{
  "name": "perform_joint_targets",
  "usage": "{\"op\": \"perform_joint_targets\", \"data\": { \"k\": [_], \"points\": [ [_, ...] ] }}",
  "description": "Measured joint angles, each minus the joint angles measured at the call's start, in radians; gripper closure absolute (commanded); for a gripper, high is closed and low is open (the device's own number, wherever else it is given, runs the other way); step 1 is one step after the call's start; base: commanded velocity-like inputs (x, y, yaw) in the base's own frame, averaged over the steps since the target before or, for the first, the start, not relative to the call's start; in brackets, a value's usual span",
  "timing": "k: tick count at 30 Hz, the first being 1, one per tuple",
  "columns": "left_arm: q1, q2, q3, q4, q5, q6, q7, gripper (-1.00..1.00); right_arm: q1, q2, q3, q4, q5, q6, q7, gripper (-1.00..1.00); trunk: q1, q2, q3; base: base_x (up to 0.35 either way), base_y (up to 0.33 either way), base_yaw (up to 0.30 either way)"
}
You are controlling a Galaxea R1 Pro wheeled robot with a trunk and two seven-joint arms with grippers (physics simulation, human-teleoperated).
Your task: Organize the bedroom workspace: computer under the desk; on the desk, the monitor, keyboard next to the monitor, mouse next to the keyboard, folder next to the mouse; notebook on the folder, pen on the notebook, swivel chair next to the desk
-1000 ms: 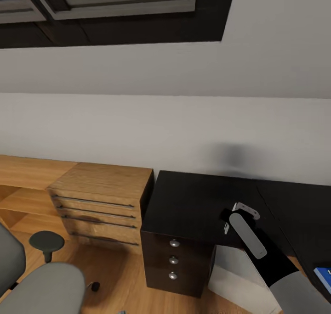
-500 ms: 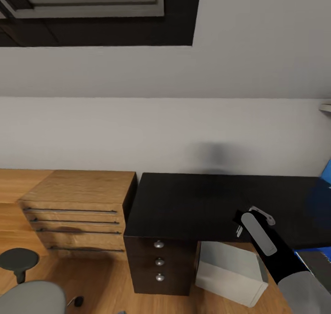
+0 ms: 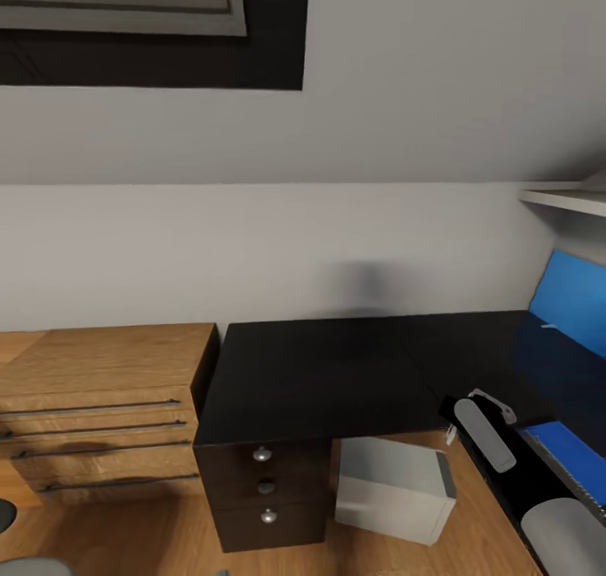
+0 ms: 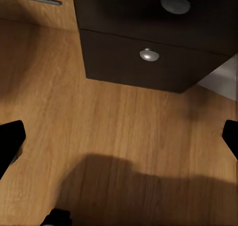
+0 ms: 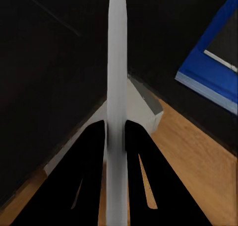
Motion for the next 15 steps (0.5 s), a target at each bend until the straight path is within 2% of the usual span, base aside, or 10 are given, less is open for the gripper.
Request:
{"op": "perform_joint_targets", "data": {
  "k": [15],
  "points": [
    [0.000, 0.000, 0.006, 0.000, 0.001, 0.000, 0.000, -1.00, 0.000, -0.021, -0.001, 0.035, 0.003, -0.020, 0.030, 1.00, 0.000, 0.000, 0.012, 0.000, 0.000, -0.263]
  ]
}}
